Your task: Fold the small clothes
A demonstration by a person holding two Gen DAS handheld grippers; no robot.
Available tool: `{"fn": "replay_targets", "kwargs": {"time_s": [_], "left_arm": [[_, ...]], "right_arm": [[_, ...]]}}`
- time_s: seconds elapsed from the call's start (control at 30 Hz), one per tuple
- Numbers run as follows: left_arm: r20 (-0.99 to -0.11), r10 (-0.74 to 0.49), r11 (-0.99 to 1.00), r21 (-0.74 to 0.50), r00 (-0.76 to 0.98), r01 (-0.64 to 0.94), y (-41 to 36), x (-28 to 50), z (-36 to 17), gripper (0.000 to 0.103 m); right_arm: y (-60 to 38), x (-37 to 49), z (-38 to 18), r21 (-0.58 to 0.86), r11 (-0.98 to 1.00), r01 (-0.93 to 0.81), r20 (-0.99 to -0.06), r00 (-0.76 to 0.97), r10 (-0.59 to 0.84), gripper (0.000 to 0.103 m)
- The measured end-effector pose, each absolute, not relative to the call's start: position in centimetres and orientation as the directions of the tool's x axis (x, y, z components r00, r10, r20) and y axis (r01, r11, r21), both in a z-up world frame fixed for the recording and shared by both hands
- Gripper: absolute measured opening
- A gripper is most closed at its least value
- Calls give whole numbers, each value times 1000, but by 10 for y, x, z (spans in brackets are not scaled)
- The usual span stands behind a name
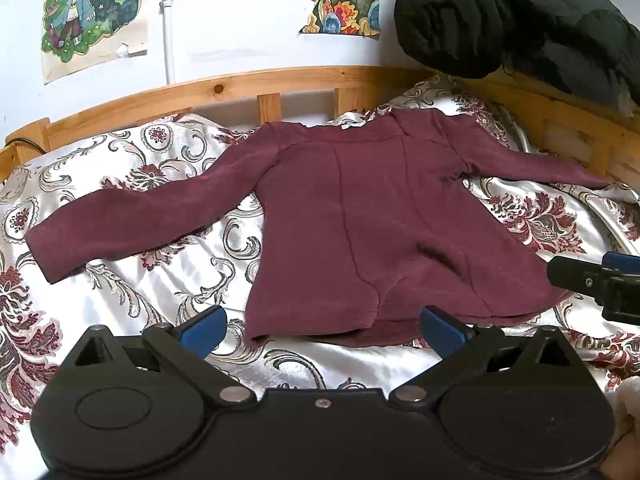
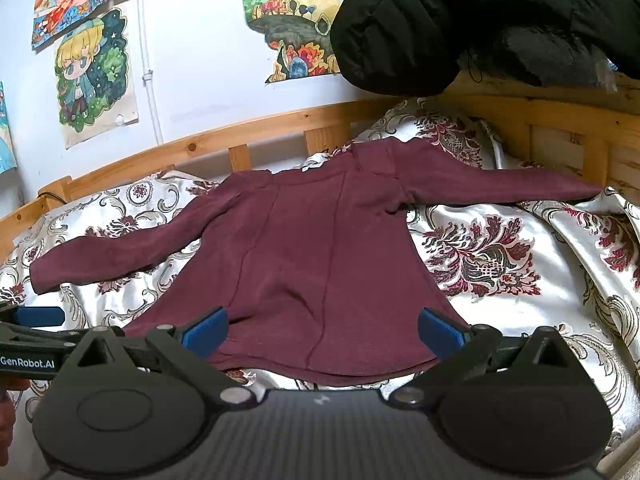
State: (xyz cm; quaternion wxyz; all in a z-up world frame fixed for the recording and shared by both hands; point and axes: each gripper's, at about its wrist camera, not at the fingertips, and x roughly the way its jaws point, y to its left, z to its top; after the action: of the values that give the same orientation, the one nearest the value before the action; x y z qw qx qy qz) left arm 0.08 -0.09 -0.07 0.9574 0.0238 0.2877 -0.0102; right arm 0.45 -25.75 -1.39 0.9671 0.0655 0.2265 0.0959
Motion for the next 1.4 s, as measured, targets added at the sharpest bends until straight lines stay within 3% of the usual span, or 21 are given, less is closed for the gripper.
{"fn": "replay_targets", "kwargs": {"time_s": [1.4], "left_arm": [[-545, -6, 998, 56, 838, 43, -5, -3, 0, 102]], "right_arm": [[-257, 4, -16, 180, 972, -151, -427, 878, 216, 103]]}}
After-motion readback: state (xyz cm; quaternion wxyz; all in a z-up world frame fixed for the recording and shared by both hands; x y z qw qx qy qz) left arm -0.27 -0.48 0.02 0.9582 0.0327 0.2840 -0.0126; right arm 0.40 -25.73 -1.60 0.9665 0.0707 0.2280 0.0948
